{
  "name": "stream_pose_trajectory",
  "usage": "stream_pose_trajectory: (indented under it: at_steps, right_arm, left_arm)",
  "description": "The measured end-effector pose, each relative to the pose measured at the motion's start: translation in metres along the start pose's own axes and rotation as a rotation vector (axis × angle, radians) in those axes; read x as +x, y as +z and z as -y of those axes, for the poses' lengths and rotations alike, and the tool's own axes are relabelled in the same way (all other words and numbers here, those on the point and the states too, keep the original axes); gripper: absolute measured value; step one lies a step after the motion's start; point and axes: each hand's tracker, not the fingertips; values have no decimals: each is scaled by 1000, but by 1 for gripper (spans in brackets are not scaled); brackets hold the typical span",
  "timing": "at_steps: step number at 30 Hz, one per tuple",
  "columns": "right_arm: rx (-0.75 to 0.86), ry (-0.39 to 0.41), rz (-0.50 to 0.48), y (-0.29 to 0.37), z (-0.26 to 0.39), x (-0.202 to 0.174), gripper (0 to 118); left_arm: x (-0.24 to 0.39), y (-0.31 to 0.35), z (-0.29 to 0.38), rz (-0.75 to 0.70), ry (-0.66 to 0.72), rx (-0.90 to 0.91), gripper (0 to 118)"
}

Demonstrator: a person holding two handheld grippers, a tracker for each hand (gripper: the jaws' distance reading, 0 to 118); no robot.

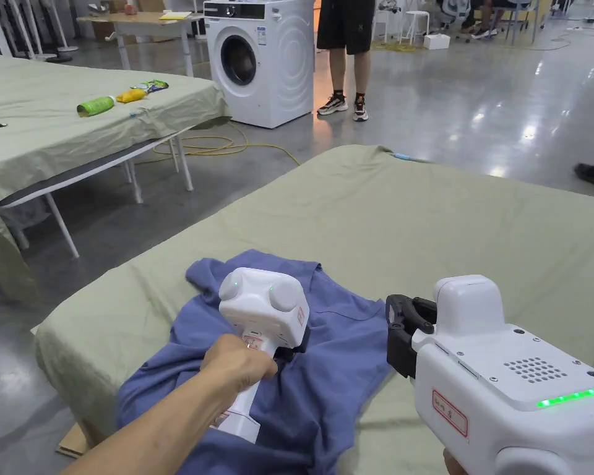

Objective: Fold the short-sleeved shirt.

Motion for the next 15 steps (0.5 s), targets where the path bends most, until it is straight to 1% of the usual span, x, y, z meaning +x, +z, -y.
stream_pose_trajectory:
  at_steps: [2,3,4,8,11,13,15]
  right_arm:
    - [5,-4,3,7,1,5,2]
    - [10,-5,14,13,1,8,2]
    - [16,-7,23,19,2,12,2]
    - [46,-18,62,54,0,32,2]
    - [99,-75,113,95,-2,56,2]
    - [134,-102,159,129,-3,74,2]
    - [156,-84,212,160,-3,90,2]
  left_arm:
    - [18,13,2,67,19,32,0]
    - [17,13,-13,114,13,61,0]
    - [31,23,-14,151,1,90,0]
    - [90,68,-27,252,-122,184,0]
    - [139,96,-34,335,-171,224,0]
    - [182,113,-30,400,-243,246,0]
    - [230,127,-29,449,-319,273,0]
